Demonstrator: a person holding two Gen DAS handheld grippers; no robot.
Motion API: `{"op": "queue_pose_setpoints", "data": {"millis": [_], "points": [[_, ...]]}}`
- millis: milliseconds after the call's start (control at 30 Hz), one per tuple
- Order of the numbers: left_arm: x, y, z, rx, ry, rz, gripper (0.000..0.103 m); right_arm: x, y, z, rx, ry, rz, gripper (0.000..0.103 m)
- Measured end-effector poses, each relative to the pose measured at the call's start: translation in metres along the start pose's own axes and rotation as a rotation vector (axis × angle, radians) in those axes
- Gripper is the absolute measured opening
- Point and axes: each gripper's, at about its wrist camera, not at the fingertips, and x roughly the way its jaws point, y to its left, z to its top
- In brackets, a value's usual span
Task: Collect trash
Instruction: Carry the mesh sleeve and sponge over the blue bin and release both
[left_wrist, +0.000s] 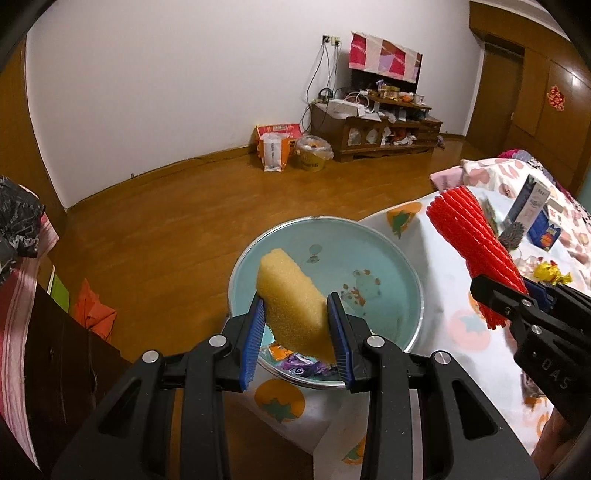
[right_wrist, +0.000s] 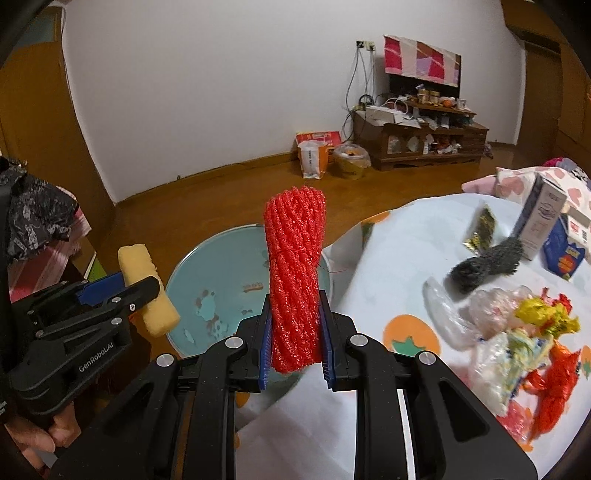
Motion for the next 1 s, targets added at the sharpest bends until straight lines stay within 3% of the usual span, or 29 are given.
{"op": "queue_pose_setpoints", "data": {"millis": [467, 1000], "points": [[0.044, 0.006, 0.005, -0.006, 0.067, 0.012, 0.034, 0.064, 0.002, 0.005, -0.021, 0.103, 0.013, 0.023], [0.077, 0.009, 0.006, 0.002, 0.131, 0.018, 0.034, 0.103, -0.002, 0.003, -0.022, 0.192, 0.048, 0.024]]}}
